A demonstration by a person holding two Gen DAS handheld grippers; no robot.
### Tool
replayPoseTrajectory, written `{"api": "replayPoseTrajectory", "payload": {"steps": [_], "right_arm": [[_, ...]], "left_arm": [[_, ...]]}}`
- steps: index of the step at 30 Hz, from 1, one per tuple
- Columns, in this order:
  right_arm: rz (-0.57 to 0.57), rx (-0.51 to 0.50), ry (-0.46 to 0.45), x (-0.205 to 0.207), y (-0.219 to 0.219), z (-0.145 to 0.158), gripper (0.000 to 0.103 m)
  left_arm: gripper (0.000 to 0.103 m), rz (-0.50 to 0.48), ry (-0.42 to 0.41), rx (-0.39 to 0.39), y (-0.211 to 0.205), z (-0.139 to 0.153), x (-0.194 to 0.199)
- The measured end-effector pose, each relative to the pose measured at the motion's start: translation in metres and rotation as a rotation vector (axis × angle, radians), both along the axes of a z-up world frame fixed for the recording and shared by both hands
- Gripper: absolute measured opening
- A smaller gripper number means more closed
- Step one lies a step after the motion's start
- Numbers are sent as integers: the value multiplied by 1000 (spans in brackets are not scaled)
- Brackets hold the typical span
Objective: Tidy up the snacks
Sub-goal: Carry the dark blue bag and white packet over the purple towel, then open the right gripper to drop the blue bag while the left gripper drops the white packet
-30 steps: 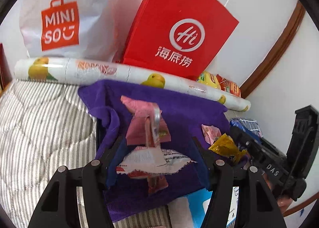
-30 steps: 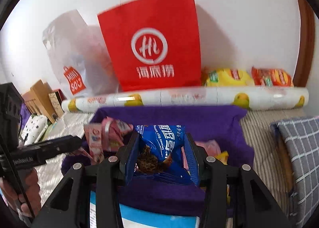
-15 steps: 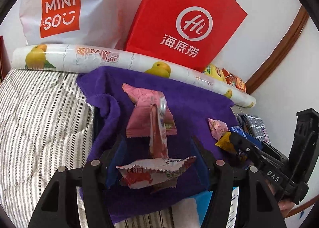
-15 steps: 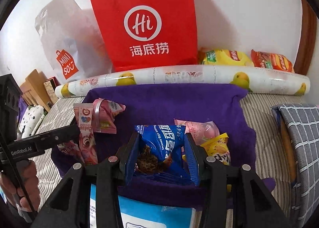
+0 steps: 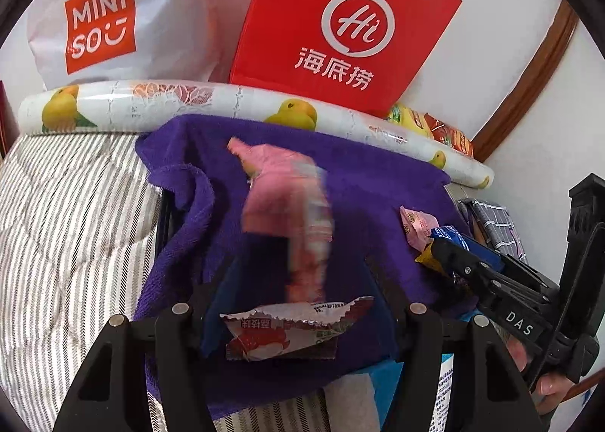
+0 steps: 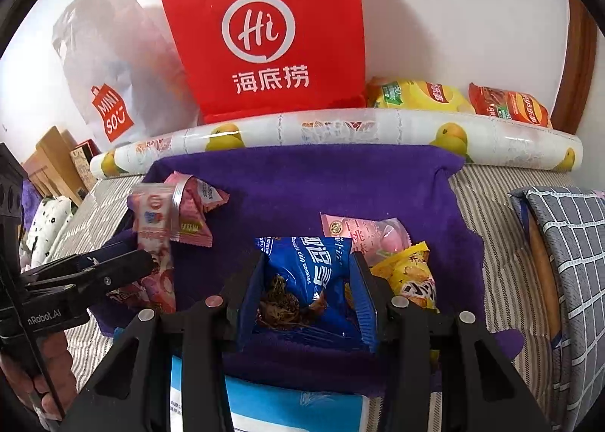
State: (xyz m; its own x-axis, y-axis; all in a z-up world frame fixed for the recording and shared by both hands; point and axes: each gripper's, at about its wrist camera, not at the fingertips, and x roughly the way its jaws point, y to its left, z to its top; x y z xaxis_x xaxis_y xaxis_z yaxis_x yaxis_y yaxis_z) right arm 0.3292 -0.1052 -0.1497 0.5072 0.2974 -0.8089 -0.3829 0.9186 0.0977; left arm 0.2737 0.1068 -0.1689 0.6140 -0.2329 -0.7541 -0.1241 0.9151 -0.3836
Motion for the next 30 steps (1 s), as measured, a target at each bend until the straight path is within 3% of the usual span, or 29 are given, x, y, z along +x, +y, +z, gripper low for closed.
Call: {"api": "replayPoseTrajectory", "payload": {"steps": [30], "right_arm": [[-54, -29, 54, 4, -2, -11, 49]], "left_arm": [[63, -17, -11, 66, -10, 3, -2]]}}
